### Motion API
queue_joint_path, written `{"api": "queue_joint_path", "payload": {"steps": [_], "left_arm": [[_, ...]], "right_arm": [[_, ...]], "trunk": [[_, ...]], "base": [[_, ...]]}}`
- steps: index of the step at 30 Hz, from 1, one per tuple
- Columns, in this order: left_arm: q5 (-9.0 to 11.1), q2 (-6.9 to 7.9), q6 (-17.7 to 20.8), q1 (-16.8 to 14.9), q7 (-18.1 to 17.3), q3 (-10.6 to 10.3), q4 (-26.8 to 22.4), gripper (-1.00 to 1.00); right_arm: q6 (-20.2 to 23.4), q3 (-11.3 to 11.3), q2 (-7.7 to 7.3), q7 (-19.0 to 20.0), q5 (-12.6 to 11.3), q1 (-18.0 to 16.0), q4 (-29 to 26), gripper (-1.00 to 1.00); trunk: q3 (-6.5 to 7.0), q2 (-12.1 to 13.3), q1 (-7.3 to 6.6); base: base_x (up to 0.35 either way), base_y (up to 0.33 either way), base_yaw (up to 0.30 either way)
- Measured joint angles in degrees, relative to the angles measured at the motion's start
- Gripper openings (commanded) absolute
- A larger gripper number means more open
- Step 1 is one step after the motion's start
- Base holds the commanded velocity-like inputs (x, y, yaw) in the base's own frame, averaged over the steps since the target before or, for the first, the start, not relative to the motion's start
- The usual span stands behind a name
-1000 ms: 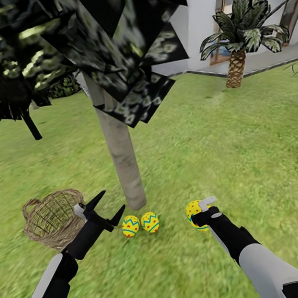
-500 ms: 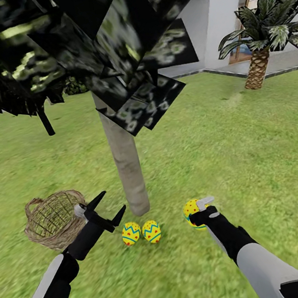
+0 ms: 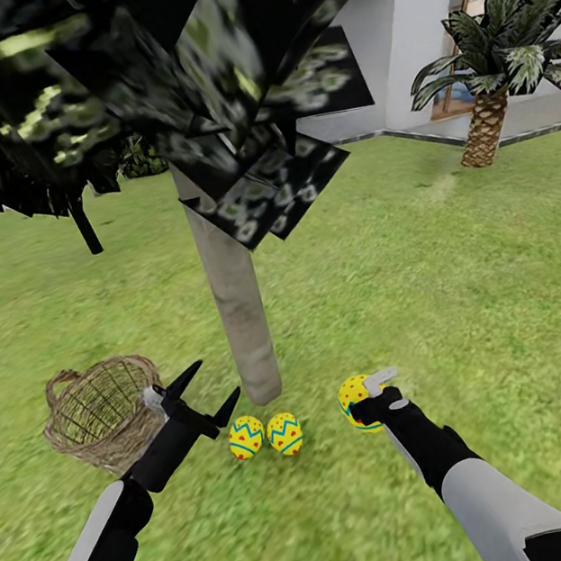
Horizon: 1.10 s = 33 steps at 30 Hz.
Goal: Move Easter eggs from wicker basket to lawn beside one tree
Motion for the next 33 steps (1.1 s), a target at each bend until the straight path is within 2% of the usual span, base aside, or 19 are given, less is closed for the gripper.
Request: {"api": "queue_joint_path", "payload": {"steps": [21, 23, 24, 25, 27, 29, 33], "left_arm": [[-0.01, 0.0, 0.0, 0.0, 0.0, 0.0, -0.09, 1.0], [-0.02, 0.0, -0.06, 0.0, 0.0, 0.0, -0.1, 1.0], [-0.02, -0.01, -0.06, -0.01, 0.0, -0.01, -0.09, 1.0], [-0.02, -0.05, -0.07, 0.0, 0.0, 0.0, -0.1, 1.0], [-0.02, -0.08, -0.07, 0.0, -0.01, 0.0, -0.15, 1.0], [0.0, -0.08, -0.07, 0.0, -0.01, 0.0, -0.62, 1.0], [-0.09, -0.02, -0.07, 0.0, 0.0, 0.0, -0.94, 1.0]], "right_arm": [[-0.35, 0.0, 0.03, 0.01, 0.0, 0.08, 0.13, -1.0], [-1.78, 0.08, 0.7, -0.68, 0.02, -0.03, 2.14, -1.0], [-1.98, 0.13, 1.9, -2.01, 0.16, -1.46, 6.11, -1.0], [-2.11, 0.12, 2.64, -4.21, 0.25, -4.28, 10.67, -1.0], [-2.39, 0.14, 3.59, -8.66, 0.16, -11.56, 21.11, -1.0], [-2.21, 0.17, 3.6, -9.96, 0.11, -16.36, 24.23, -1.0], [-2.43, 0.01, 3.6, -10.28, 0.11, -18.18, 25.44, -1.0]], "trunk": [[-3.77, -8.42, 4.61], [-4.13, -9.22, 5.05], [-4.31, -9.63, 5.27], [-4.48, -10.03, 5.49], [-4.84, -10.83, 5.93], [-5.2, -11.63, 6.37], [-5.93, -13.24, 7.25]], "base": [[0.0, 0.0, 0.0], [0.0, 0.0, 0.0], [0.0, 0.0, 0.0], [0.0, 0.0, 0.0], [0.0, 0.0, 0.0], [0.0, 0.0, 0.0], [0.0, 0.0, 0.0]]}}
